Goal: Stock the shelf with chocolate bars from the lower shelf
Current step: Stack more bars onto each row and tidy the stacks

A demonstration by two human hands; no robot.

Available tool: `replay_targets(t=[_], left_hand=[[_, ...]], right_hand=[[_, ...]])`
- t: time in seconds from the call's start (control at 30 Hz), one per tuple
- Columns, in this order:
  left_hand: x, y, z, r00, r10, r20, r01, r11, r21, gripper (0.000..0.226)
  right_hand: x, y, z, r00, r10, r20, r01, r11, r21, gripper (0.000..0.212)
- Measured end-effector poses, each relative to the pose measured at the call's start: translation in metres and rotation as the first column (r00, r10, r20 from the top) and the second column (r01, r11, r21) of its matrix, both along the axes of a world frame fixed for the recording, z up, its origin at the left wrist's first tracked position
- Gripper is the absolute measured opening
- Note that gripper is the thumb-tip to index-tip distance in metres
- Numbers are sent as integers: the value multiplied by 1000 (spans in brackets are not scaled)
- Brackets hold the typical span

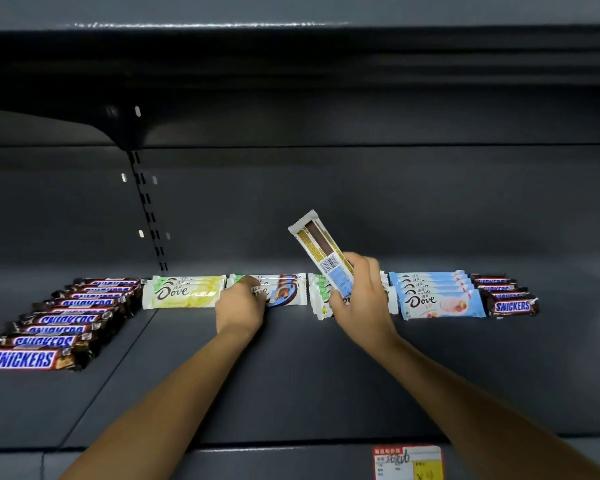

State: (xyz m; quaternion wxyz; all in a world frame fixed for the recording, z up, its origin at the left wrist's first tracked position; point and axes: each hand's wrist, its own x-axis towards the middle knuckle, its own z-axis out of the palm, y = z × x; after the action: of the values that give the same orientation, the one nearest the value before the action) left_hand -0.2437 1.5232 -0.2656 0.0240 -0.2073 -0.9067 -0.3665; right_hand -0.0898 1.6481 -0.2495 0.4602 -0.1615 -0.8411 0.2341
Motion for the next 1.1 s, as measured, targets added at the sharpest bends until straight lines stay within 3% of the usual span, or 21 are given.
replay_targets(t=[0.2,0.37,0.8,1.1], left_hand=[[5,-5,-3,966,-156,-205,127,981,-150,42],[3,-8,-5,920,-143,-365,50,966,-254,38],[6,-6,-6,918,-161,-363,76,968,-238,43],[40,1,25,824,-172,-540,273,956,112,75]], right_hand=[[-7,-4,-6,1000,14,-5,-14,1000,-5,56],[-8,-5,-13,1000,16,25,-15,999,-36,56],[-4,0,-14,998,13,57,-13,1000,-12,56],[19,14,3,984,64,165,-70,997,30,53]])
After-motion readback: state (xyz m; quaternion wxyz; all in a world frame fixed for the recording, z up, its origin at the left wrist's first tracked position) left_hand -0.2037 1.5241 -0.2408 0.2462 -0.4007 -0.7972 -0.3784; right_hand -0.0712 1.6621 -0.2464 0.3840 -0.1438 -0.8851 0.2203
